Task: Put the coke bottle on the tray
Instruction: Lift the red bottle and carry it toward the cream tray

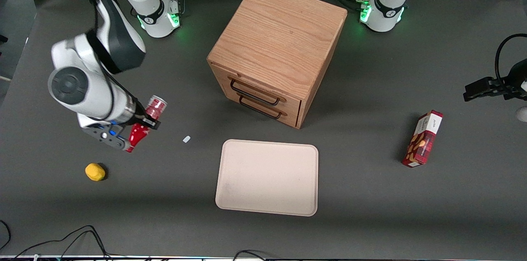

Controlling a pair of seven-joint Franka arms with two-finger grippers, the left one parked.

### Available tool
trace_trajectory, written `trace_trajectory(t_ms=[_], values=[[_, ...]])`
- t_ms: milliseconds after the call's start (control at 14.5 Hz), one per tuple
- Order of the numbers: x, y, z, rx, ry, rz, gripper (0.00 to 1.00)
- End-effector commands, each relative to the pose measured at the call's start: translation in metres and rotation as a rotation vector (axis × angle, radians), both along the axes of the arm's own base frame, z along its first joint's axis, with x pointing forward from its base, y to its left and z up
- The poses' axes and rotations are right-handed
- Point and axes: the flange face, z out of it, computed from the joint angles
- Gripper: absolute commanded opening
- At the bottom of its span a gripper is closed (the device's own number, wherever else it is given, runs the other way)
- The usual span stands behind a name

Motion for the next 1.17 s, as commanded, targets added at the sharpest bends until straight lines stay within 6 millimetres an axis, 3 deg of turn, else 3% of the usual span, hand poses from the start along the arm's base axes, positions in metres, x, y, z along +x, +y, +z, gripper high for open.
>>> trace_trajectory(t_ms=[0, 138, 344, 688, 894, 962, 1100], values=[[0.017, -0.005, 0.04, 0.018, -0.005, 0.037, 0.0], [0.031, 0.0, 0.031, 0.039, 0.0, 0.043, 0.0], [0.065, 0.035, 0.01, 0.076, 0.0, 0.077, 0.0], [0.105, 0.125, -0.076, -0.003, -0.062, 0.136, 0.0], [0.114, 0.148, -0.122, 0.03, -0.11, 0.156, 0.0], [0.11, 0.165, -0.133, 0.031, -0.114, 0.18, 0.0], [0.113, 0.175, -0.154, 0.052, -0.142, 0.192, 0.0]])
